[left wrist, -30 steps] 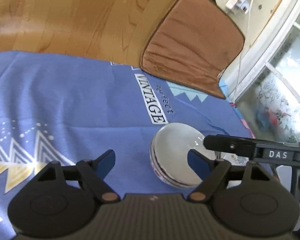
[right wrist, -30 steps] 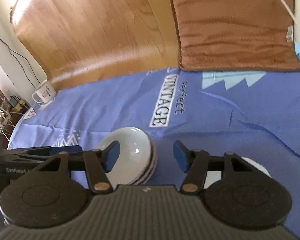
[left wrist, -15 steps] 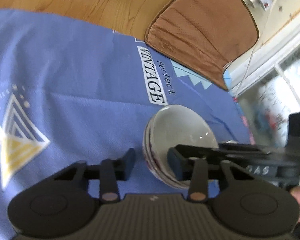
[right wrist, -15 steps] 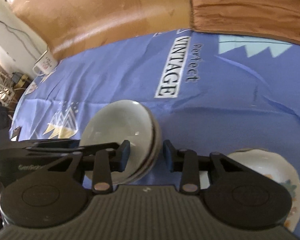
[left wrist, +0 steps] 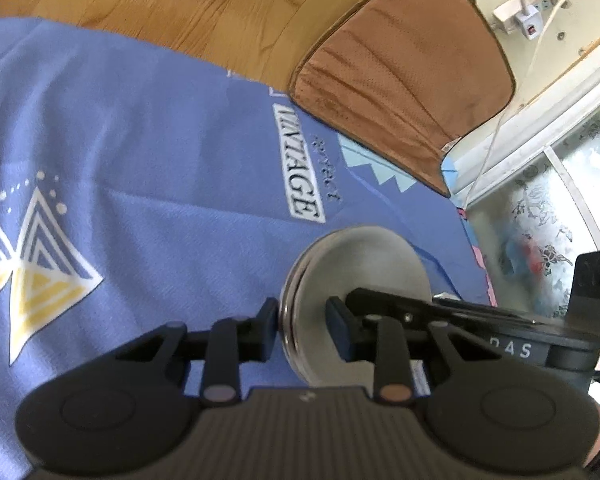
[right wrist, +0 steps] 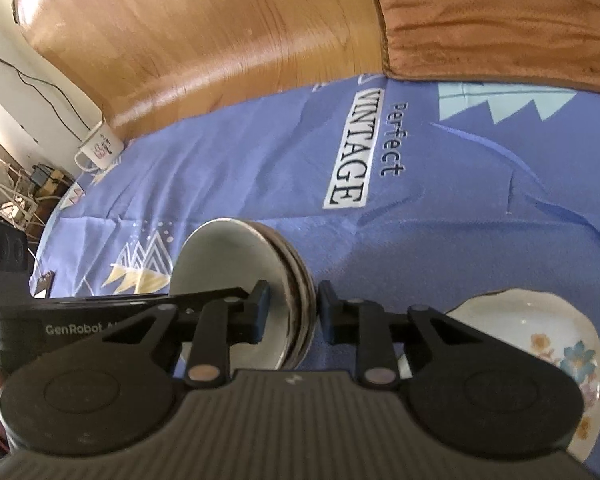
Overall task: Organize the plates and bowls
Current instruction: 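Lift the bowl stack onto the floral plate stack and open the right gripper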
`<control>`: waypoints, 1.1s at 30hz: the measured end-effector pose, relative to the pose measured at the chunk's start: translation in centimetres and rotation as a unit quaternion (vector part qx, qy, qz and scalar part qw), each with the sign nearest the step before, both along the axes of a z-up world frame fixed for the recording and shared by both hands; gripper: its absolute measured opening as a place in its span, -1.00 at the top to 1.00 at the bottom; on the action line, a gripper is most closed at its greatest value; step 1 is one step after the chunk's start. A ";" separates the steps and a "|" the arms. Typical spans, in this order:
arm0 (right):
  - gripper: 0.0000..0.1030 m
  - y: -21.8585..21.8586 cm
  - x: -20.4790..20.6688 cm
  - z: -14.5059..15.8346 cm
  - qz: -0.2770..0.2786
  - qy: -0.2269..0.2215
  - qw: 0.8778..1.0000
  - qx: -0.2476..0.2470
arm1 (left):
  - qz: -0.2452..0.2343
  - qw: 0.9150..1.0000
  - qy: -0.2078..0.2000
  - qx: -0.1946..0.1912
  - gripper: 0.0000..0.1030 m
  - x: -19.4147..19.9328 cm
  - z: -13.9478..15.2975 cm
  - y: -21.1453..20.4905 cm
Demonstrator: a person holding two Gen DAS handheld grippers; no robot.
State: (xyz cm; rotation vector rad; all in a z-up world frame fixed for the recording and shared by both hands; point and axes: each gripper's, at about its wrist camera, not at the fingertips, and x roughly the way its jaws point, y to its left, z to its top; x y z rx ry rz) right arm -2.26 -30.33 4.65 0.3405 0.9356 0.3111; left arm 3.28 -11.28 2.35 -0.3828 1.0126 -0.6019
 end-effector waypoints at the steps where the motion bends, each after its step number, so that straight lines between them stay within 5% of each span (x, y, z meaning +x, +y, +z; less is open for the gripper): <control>1: 0.45 -0.2 -0.2 0.2 -0.003 -0.004 1.000 0.004 | -0.002 1.000 -0.006 0.002 0.49 -0.1 0.4 -0.3; 10: 0.45 -5.0 -4.3 3.1 -0.049 -0.036 0.998 0.005 | -0.075 0.997 -0.035 0.006 0.51 -1.5 4.1 -6.4; 17: 0.44 -9.4 -7.9 2.8 -0.109 -0.022 0.994 0.002 | -0.132 0.990 -0.027 0.026 0.48 -3.0 3.2 -12.5; 26: 0.39 -10.6 -7.9 0.6 -0.125 -0.001 0.992 0.024 | -0.128 0.991 0.009 0.044 0.48 -2.7 1.5 -13.6; 33: 0.23 -11.0 -8.6 1.9 -0.144 -0.059 0.988 -0.001 | -0.119 0.991 -0.042 0.046 0.11 -3.2 3.6 -13.3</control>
